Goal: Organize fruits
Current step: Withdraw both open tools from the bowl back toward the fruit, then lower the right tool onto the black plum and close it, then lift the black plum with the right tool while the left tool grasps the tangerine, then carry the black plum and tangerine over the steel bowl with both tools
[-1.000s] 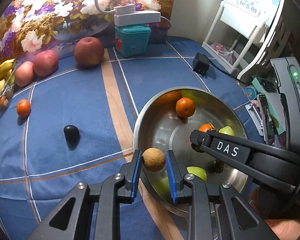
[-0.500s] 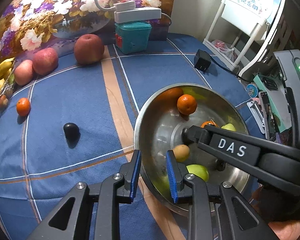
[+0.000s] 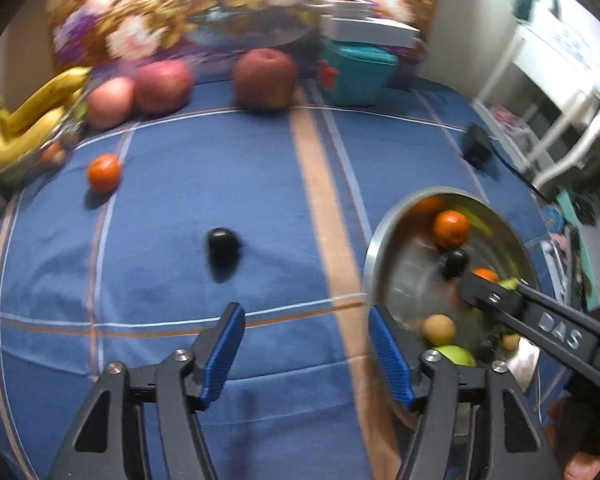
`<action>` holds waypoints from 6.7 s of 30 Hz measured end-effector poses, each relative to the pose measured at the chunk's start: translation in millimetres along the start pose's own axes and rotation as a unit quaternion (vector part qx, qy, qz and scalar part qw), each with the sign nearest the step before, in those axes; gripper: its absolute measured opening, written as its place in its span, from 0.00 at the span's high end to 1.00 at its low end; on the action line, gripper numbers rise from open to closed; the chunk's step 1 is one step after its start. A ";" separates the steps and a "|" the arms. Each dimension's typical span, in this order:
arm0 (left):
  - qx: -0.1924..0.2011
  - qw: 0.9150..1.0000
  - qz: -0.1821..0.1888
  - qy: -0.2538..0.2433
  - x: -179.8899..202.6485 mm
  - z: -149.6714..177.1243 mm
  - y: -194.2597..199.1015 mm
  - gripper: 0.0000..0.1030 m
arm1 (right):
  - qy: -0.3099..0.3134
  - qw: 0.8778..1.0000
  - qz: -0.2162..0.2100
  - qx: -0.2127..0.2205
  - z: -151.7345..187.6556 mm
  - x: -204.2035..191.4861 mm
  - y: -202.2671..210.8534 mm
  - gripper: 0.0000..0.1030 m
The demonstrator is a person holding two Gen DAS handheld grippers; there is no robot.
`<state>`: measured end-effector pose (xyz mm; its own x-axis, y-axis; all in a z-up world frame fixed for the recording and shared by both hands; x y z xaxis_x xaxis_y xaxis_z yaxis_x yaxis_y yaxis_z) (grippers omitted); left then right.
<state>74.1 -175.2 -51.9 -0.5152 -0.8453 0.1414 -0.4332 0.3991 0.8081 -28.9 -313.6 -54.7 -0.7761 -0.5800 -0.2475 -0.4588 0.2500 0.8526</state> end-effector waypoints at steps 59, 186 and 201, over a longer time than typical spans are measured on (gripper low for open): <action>0.045 0.979 -0.195 0.050 -183.2 -6.4 36.4 0.00 | 0.219 0.974 -0.044 0.039 57.6 -139.2 -7.9 0.12; 0.055 0.985 -0.067 0.146 -155.0 -11.8 33.0 0.60 | 0.144 0.978 -0.139 0.059 19.9 -174.0 5.9 0.76; 0.061 0.986 -0.051 0.145 -123.3 33.7 72.5 0.60 | 0.168 0.976 -0.133 0.051 81.6 -136.6 54.1 0.75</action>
<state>81.3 -30.0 -29.9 -0.2378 -0.9427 0.2342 -0.5663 0.3304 0.7550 17.0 -157.5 -12.3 -0.4468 -0.8516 -0.2742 -0.6788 0.1230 0.7239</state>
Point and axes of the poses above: each gripper's, at about its wrist camera, not at the fingertips, and y roughly against the way its jaws point, x to its right, z to its underside, the point moved 5 cm from there along -y, roughly the way its jaws point, and after that the axes turned 12 degrees about x, right-handed, at the moved point
